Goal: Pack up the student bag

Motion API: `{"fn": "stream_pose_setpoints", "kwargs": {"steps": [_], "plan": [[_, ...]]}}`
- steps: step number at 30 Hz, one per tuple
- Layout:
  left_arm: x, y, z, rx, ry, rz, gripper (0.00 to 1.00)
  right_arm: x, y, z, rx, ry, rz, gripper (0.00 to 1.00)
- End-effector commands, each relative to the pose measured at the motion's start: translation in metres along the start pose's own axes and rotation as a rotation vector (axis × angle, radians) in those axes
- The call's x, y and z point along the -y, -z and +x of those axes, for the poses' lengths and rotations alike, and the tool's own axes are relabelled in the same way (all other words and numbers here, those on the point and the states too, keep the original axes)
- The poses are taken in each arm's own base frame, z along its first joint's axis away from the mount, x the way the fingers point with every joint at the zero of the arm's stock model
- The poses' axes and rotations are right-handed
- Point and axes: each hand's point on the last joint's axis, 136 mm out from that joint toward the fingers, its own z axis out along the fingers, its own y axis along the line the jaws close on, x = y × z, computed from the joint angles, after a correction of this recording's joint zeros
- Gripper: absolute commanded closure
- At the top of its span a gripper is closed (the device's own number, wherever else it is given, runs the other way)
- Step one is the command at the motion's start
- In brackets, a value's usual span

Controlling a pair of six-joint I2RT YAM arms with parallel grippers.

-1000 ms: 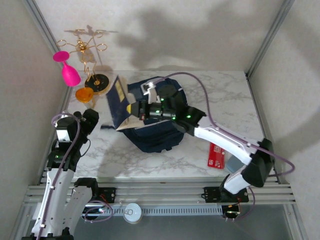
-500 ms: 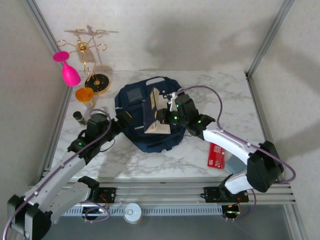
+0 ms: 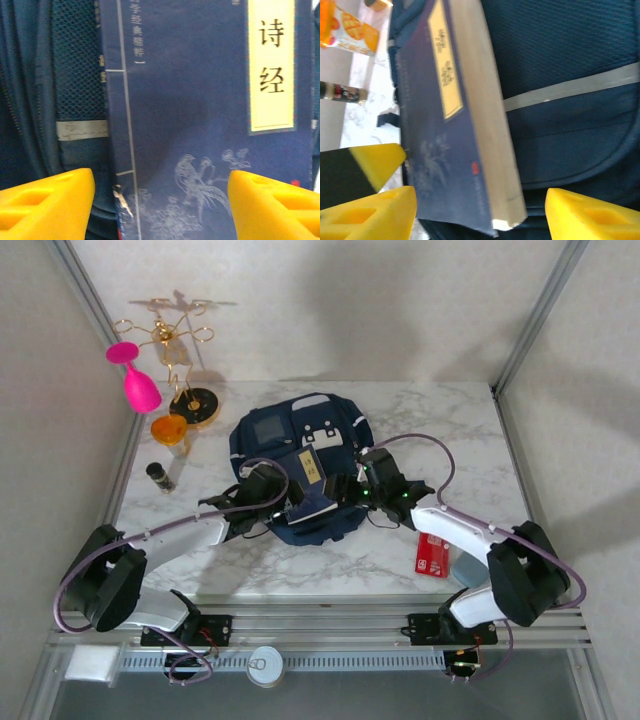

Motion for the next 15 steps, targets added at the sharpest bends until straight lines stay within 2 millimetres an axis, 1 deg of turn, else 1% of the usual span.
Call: {"fn": "stream_pose_setpoints", "kwargs": {"steps": [1,4,6,8,12,15], "plan": [[-0.001,0.002,-0.012,0.076,-0.002,-0.002,0.32,0.005,-0.011,0.011,-0.098,0.033,0.012,0.3],[-0.011,-0.003,-0.007,0.072,0.005,-0.032,0.34,0.006,-0.02,0.016,-0.138,0.036,0.011,0.27],[-0.015,-0.006,-0.005,0.068,0.005,-0.042,0.37,0.003,-0.025,0.018,-0.155,0.037,-0.012,0.26],[-0.015,-0.01,0.0,0.051,0.006,-0.027,0.38,-0.004,-0.03,0.022,-0.179,0.038,-0.061,0.25],[-0.009,-0.02,0.01,0.003,-0.007,0.008,0.4,-0.008,-0.044,0.031,-0.246,0.031,-0.108,0.24],[-0.01,-0.023,0.013,-0.006,-0.009,0.014,0.41,-0.024,-0.045,0.034,-0.282,0.025,-0.192,0.23]]}}
